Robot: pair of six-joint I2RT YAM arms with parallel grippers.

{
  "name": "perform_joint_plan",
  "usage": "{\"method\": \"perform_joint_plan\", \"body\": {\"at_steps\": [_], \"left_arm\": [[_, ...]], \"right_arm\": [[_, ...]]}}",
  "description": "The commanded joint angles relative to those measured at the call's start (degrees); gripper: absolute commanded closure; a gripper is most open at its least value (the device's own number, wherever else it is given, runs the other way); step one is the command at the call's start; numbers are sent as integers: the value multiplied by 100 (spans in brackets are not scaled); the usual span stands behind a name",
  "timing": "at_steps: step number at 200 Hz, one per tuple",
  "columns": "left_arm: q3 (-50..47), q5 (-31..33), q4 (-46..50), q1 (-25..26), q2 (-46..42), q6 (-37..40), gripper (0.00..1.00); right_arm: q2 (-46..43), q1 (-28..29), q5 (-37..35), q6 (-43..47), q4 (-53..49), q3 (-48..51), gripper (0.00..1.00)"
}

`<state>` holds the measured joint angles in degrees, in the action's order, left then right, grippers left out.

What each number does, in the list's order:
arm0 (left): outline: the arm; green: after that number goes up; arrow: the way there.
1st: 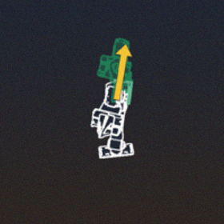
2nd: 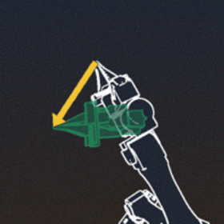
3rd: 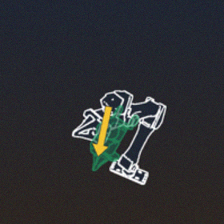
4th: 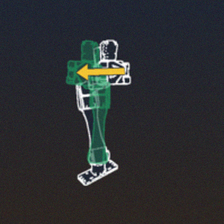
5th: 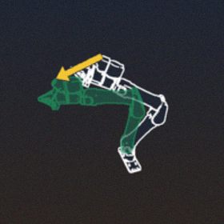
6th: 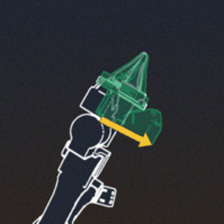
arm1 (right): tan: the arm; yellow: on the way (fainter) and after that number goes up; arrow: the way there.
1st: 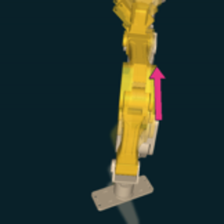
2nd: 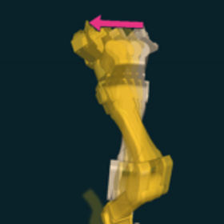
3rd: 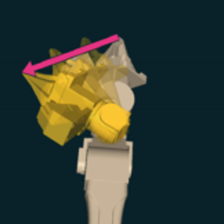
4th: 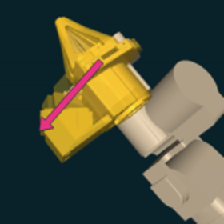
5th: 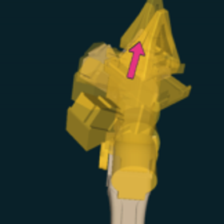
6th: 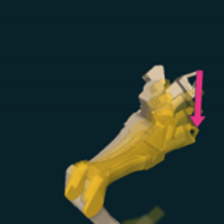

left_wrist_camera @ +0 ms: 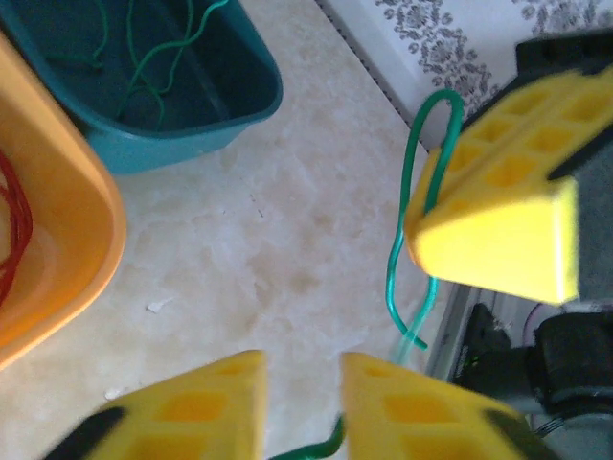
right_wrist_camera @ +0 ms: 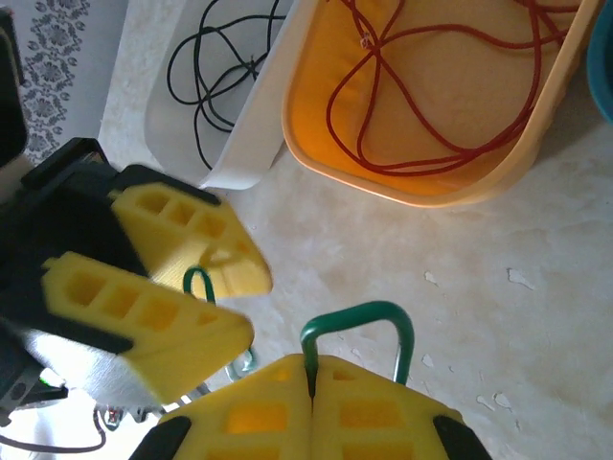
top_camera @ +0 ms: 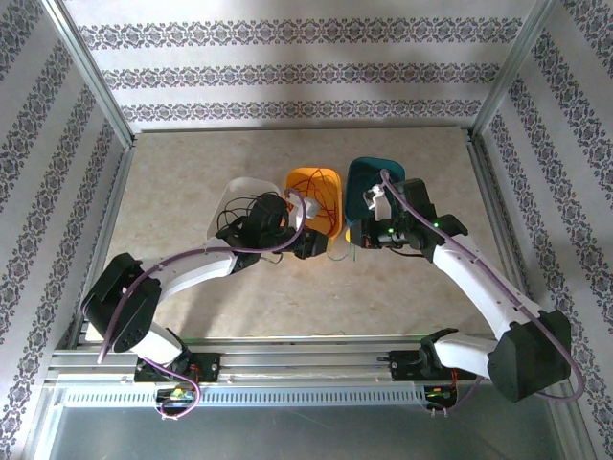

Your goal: Untangle the cables

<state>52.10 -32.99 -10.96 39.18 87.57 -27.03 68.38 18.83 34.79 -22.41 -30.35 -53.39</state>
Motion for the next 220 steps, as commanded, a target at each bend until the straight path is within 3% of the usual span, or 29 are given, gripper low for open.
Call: {"method": "perform_joint_plan", "body": {"at_steps": [1,34,60,68,81,88,99,113,134,155,183,220], "left_arm": [[8,32,-402,-102,-84,-83,90],[-304,498,-720,-241,-388,-264,98],[-424,652,-802,-306,-530,-246,97],[-398,616,-830,-306,-507,-241,85],[-396,634,-962,-305,-469,-317,47],[-408,712,-1026,-306,-469,-361,32],[-423,963,-1065,-304,-492,-387,19],[-480,1478,-1039,-305,-605,-378,11],[-508,2595,-556,-308,-809,-321,8],[-515,3207,-95,-319,-961,-166,7],[-517,3308,214,-360,-1068,-146,6],[-513,3299,261,-369,-1104,-163,5]], "right_arm": [[-106,-113,-345,-131,42,63,100],[-223,-392,-1366,-386,-94,274,100],[-278,-628,-1441,-562,47,375,100],[-237,-625,-1369,-570,108,333,100],[-119,-631,-1312,-598,191,229,100],[-42,-635,-1377,-619,220,141,100],[111,-660,-1512,-620,239,-15,100],[334,-765,-1730,-622,261,-234,100],[720,-1002,-2228,-604,227,-620,100],[1209,-1325,-2661,-782,267,-976,100],[1917,-1650,-2729,-1249,554,-1330,100],[2795,-1751,-2181,-1833,937,-1773,100]]}}
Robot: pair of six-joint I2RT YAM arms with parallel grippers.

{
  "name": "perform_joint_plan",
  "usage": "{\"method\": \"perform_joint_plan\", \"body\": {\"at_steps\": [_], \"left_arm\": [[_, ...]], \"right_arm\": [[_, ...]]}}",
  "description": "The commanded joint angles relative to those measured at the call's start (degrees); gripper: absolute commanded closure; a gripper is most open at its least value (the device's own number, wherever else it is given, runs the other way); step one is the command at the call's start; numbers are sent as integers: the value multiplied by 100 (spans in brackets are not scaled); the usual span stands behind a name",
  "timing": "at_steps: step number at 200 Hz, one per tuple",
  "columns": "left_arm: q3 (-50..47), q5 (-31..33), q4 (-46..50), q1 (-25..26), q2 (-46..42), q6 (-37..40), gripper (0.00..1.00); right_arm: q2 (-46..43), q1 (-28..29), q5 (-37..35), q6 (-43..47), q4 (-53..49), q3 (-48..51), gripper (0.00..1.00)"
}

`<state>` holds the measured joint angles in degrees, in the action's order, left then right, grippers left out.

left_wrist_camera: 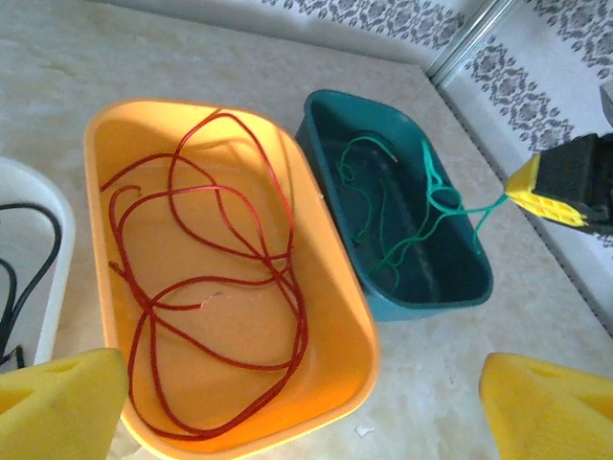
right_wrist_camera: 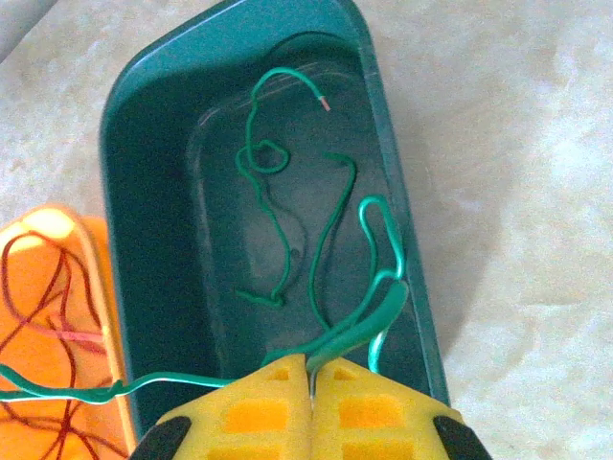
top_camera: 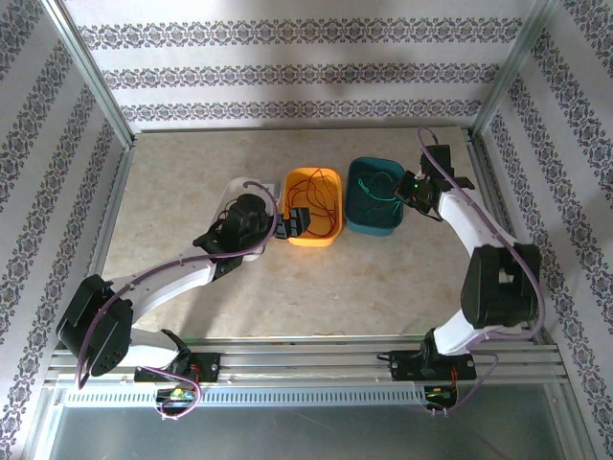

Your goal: Untangle the cables

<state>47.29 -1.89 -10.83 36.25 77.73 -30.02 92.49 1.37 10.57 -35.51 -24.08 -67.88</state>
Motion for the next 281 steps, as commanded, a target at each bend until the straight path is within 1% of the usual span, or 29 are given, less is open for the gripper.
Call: {"method": "perform_joint_plan", "body": {"at_steps": [1,24,45,48,54,60,69,80,94,115,132,151,169,182,192,205,230,249,266,281], "left_arm": [[-29,189,252,-76,-119,137,5],[-10,163,307,-83,-98,132,5],[13,153,387,-87,-82,124,5],[10,158,396,-90,-78,114,5],[11,166,410,-91,-83,118,5],[17,207,427,-92,-83,107,5],[25,297,472,-86,-81,107,5],[49,514,558,-87,-88,104,5],[91,846,708,-91,-85,120,5],[170,1148,911,-96,-75,161,5],[210,1540,1117,-99,-86,88,5],[263,2240,1656,-213,-122,-315,5],[312,2355,2368,-514,-109,-844,5],[322,2540,2946,-609,-108,-1115,5],[261,2785,3267,-632,-171,-1230,5],[173,3119,3823,-689,-296,-1641,5],[-185,3191,4412,-786,-691,-2393,6],[-471,3037,4624,-786,-978,-2726,9],[-624,2767,4928,-777,-1116,-3005,10],[-721,2323,5126,-762,-1105,-3115,11]], "right_arm": [[402,-5,247,-539,308,-337,100],[683,-5,313,-862,342,-385,100],[689,-11,210,-1111,358,-229,100],[665,-13,195,-1150,378,-185,95],[613,-14,178,-1203,423,-113,83],[548,-14,174,-1236,458,-47,74],[427,-5,181,-1274,535,57,67],[222,-5,166,-1273,651,201,64],[-38,13,122,-1195,744,349,63],[-356,39,79,-986,720,494,62],[-603,86,-22,-751,561,594,62],[-922,203,-107,-517,465,831,62],[-1209,486,-200,-204,343,1053,62],[-1356,763,-331,76,154,1146,62],[-1469,977,-465,234,5,1220,62],[-1623,1244,-653,369,-141,1345,62],[-1921,1659,-983,422,-279,1658,62],[-2099,1753,-1087,289,-308,1907,62],[-2197,1762,-1164,205,-306,2109,62],[-2249,1762,-1268,145,-330,2220,62]]}}
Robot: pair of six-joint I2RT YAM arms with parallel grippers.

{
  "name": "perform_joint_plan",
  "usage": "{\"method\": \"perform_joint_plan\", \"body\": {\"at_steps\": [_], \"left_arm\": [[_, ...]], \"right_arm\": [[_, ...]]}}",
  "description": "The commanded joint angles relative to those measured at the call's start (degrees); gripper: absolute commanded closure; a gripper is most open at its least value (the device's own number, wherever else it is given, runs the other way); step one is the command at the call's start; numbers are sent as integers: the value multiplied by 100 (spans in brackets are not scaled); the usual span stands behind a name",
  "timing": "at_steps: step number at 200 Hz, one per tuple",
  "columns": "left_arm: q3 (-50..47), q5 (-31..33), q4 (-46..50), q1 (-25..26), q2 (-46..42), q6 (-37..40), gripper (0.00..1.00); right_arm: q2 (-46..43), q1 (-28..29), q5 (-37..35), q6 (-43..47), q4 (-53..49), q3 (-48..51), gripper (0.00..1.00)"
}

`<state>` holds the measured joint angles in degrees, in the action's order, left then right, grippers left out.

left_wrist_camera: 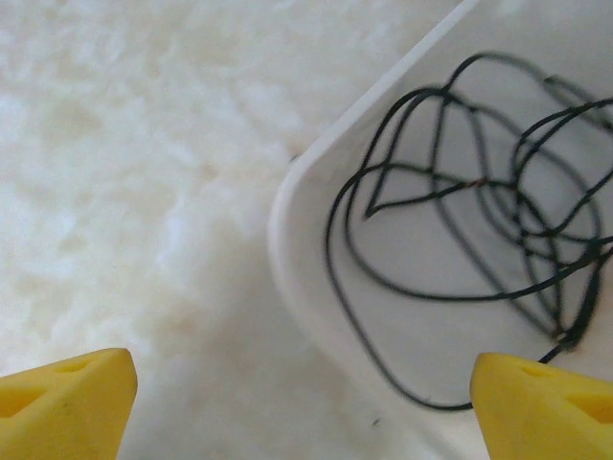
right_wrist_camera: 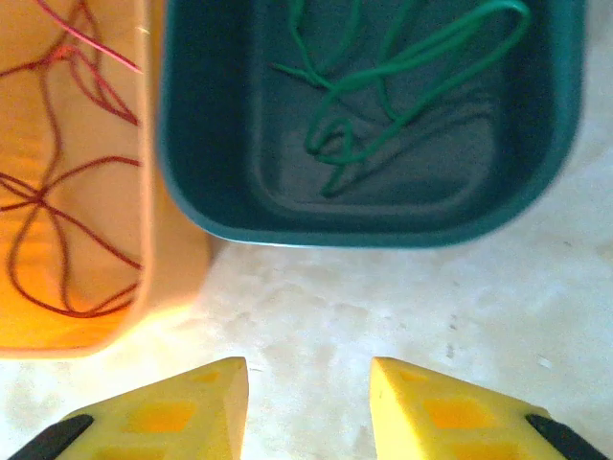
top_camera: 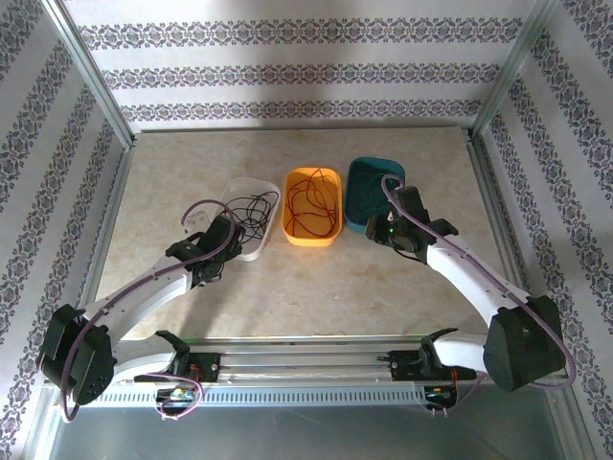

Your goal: Untangle the cables

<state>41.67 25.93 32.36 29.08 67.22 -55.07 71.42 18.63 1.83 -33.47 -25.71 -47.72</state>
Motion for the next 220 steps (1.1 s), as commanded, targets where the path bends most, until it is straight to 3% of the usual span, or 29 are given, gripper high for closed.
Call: {"method": "perform_joint_plan", "body": {"at_steps": [1,31,110,145,188,220], "left_arm": [[-168,-494,811,-44,-44,-619,11],[-468,-1491,599,71,452,-799,11],[1117,-1621,-480,70,2649,431,10],[1992,-2095,-631,76,3449,962,10],[1844,-2367,-1176,80,3125,1388,9],[1190,-2621,-2445,184,2083,2068,5]], "right_arm": [[-144,35,-402,-60,-169,212,62],[-190,26,-551,-133,-134,290,62],[-342,-109,-490,51,-239,154,62],[-592,-504,-407,117,-350,242,62],[-999,-1043,-819,183,-134,451,60],[-1349,-967,-1827,470,476,695,58]]}}
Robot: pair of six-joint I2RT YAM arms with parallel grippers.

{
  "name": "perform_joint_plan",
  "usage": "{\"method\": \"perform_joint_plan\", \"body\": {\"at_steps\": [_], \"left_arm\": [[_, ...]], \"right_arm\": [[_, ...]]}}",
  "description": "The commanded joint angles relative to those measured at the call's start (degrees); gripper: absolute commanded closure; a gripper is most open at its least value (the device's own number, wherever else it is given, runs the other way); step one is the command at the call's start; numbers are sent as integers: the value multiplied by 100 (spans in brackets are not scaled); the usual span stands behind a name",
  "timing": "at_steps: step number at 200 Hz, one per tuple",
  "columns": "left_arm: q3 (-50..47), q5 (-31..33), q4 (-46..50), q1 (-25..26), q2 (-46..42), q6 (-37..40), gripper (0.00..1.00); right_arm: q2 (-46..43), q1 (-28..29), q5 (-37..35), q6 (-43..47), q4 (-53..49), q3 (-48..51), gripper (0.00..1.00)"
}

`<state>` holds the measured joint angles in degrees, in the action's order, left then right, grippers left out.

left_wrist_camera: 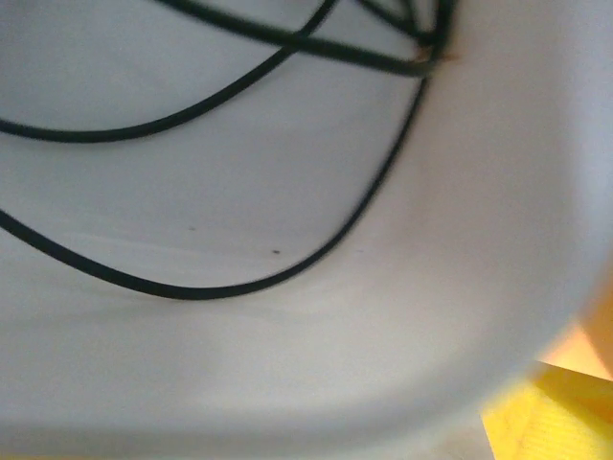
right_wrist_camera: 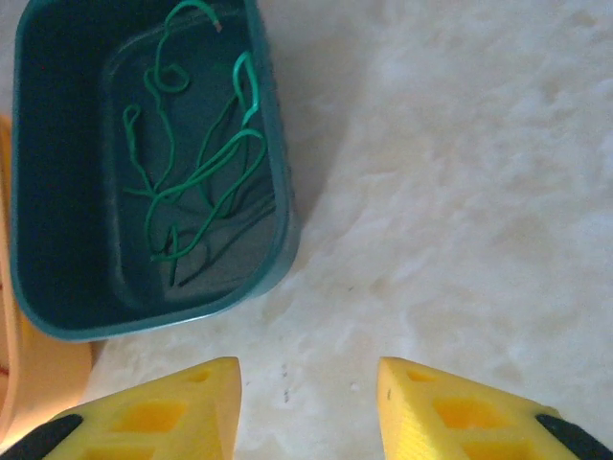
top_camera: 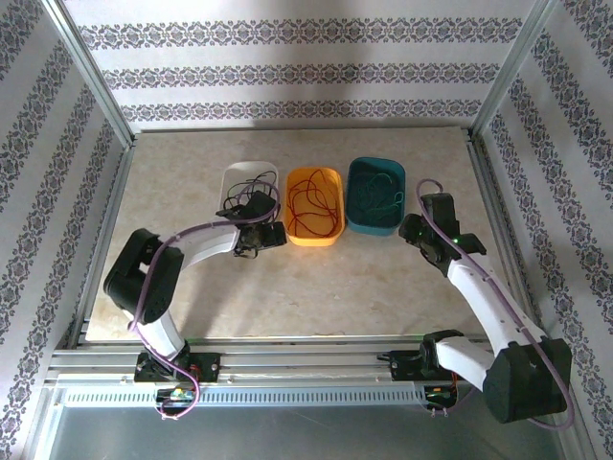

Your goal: Untangle the cables

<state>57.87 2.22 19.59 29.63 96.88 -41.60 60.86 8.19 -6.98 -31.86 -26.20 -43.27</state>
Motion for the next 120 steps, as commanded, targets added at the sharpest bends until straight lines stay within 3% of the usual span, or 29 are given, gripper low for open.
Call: {"method": "perform_joint_plan", "body": {"at_steps": [1,7,23,26,30,34,46,70,84,95,120], "left_arm": [[-458,-240,-1221,130,-926,740,4],[-606,-145,-1434,140,-1175,833,0],[-997,570,-1814,143,-1926,1105,1],[-1052,759,-1847,141,-2047,1188,1],[-1103,1088,-1888,133,-2201,1318,1],[-1165,1438,-1926,123,-2337,1470,1],[-1238,2585,-1985,26,-2607,1836,1],[-1340,3865,-2228,-717,-2684,2522,1],[-1432,4555,-2498,-1157,-2494,2953,1],[-1353,4640,-2238,-1565,-2254,2844,1],[-1054,4394,-1434,-2211,-1457,2415,1]], "right_arm": [[-307,91,-990,336,570,271,58],[-444,180,-1281,536,901,430,58],[-835,577,-2264,1324,2327,1094,54],[-884,646,-2432,1509,2684,1232,43],[-934,728,-2594,1753,3209,1501,10],[-960,783,-2698,1997,3757,1745,2],[-840,795,-2729,2573,5051,2306,2],[83,624,-3141,2348,5075,2388,2],[897,647,-3437,2356,5743,2393,2],[1389,803,-3968,2607,6027,2020,2],[2371,838,-3593,3675,7262,1714,2]]}}
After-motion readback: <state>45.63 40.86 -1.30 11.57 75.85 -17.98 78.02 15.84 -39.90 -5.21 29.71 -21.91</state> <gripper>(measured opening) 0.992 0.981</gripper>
